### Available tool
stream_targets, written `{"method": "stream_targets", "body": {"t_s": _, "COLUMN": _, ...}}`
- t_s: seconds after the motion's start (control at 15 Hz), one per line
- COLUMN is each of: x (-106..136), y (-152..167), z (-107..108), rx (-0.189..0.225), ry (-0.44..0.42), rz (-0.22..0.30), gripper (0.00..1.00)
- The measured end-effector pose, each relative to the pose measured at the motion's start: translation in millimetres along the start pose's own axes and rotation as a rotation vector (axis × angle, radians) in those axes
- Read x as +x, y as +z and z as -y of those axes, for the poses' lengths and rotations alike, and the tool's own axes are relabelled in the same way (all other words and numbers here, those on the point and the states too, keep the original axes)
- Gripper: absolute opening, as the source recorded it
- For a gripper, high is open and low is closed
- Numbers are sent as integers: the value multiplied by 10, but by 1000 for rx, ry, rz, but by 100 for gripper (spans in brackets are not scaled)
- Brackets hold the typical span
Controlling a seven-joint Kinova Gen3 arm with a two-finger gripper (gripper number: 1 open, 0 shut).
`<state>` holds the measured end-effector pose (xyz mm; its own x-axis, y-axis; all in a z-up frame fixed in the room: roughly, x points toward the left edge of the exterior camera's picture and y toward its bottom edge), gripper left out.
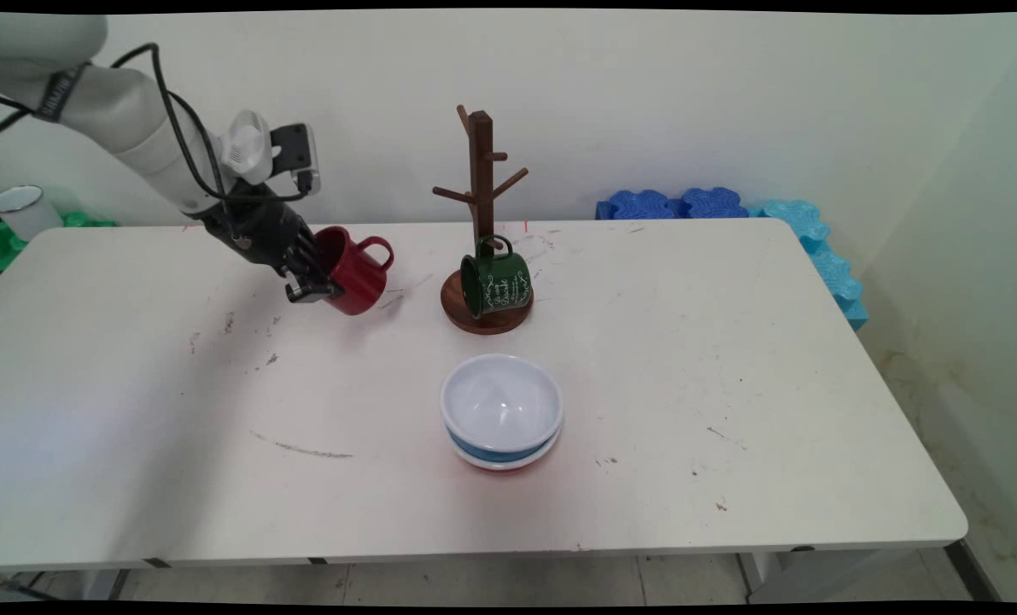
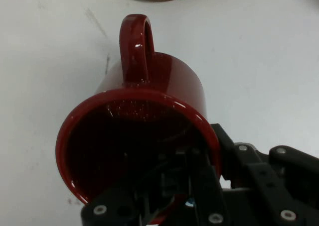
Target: Place the picked object on the table
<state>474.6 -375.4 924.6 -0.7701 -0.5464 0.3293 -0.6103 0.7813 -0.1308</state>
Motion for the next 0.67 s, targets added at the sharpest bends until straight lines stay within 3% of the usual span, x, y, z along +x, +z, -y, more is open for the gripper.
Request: {"method": "stream_targets", "body": {"t_s": 0.67, "x": 6, "y": 382, "z": 345, "rx": 1, "ry": 140, "rz": 50, "gripper": 0}}
